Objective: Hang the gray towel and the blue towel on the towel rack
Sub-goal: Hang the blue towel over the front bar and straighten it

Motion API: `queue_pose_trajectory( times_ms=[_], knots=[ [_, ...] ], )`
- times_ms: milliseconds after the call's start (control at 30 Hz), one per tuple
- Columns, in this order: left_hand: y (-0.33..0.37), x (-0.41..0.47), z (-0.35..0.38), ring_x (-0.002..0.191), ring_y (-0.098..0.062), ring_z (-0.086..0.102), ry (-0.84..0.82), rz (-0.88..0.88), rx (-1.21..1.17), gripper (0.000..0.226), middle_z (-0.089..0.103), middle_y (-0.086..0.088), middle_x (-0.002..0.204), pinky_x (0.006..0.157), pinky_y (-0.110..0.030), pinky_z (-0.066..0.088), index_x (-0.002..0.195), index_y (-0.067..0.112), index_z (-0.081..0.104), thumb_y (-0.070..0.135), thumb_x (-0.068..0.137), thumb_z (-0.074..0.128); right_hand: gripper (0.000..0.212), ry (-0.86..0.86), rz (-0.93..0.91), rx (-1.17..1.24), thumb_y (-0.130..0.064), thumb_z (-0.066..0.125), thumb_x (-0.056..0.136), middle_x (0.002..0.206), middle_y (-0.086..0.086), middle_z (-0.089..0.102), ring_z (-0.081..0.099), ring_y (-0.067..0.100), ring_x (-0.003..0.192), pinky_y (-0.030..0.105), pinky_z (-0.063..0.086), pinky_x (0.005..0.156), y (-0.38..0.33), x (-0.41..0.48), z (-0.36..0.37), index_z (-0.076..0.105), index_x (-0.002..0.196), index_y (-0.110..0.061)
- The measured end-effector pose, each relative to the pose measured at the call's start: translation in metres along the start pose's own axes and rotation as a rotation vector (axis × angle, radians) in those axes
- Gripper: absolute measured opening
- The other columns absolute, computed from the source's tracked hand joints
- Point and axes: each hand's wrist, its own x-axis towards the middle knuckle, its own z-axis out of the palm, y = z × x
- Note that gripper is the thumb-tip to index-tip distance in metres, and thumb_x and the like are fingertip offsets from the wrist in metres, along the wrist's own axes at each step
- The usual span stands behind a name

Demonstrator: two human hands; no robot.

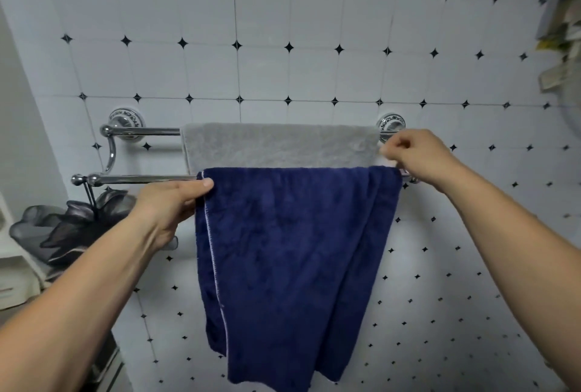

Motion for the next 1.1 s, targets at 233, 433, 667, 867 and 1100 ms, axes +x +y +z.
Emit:
queue_pose_trajectory(
  times_ms=[233, 433, 667, 867, 1100],
  knots=[
    [-0.007, -0.008, 0.010, 0.062, -0.016, 0.066, 0.079, 0.074, 0.118, 0.019, 0.069, -0.009, 0.074, 0.036, -0.015, 0.044, 0.067, 0.011, 0.063, 0.008, 0.082, 0.072, 0.004, -0.058, 0.340, 0.412, -0.016, 0.069, 0.075, 0.080, 0.001, 0.077, 0.068, 0.019, 0.077, 0.033, 0.049, 0.069, 0.059, -0.061, 0.041, 0.072, 0.072, -0.014],
    [0.005, 0.009, 0.001, 0.071, -0.025, 0.053, 0.230, 0.195, 0.215, 0.026, 0.059, -0.012, 0.074, 0.068, -0.040, 0.049, 0.067, 0.012, 0.060, 0.021, 0.091, 0.063, 0.029, -0.260, 0.256, 0.732, -0.007, 0.074, 0.076, 0.098, 0.009, 0.077, 0.072, 0.024, 0.091, 0.035, 0.058, 0.076, 0.065, -0.062, 0.035, 0.072, 0.104, -0.003],
    [-0.004, 0.025, 0.001, 0.058, -0.019, 0.046, 0.264, 0.209, 0.212, 0.033, 0.054, -0.004, 0.061, 0.055, -0.029, 0.039, 0.061, 0.017, 0.054, 0.024, 0.092, 0.060, 0.017, -0.315, 0.357, 0.191, -0.007, 0.076, 0.079, 0.058, 0.006, 0.063, 0.052, 0.013, 0.047, 0.023, 0.044, 0.049, 0.084, -0.078, 0.019, 0.059, 0.077, -0.006],
    [-0.007, 0.021, -0.002, 0.059, -0.019, 0.054, 0.125, 0.069, 0.124, 0.022, 0.065, 0.002, 0.061, 0.068, -0.034, 0.044, 0.065, 0.019, 0.063, 0.028, 0.083, 0.070, 0.017, 0.178, -0.166, -0.105, -0.020, 0.068, 0.077, 0.080, -0.016, 0.063, 0.057, 0.004, 0.073, 0.024, 0.043, 0.067, 0.045, -0.049, 0.010, 0.059, 0.089, -0.029],
    [0.008, 0.020, -0.002, 0.087, -0.024, 0.066, 0.125, -0.073, -0.107, 0.023, 0.073, -0.006, 0.093, 0.092, -0.041, 0.051, 0.090, 0.009, 0.071, 0.017, 0.071, 0.080, 0.027, -0.135, -0.303, -0.418, -0.007, 0.057, 0.072, 0.067, -0.016, 0.059, 0.051, 0.000, 0.066, 0.020, 0.034, 0.056, 0.021, -0.015, 0.002, 0.050, 0.080, -0.032]
  ],
)
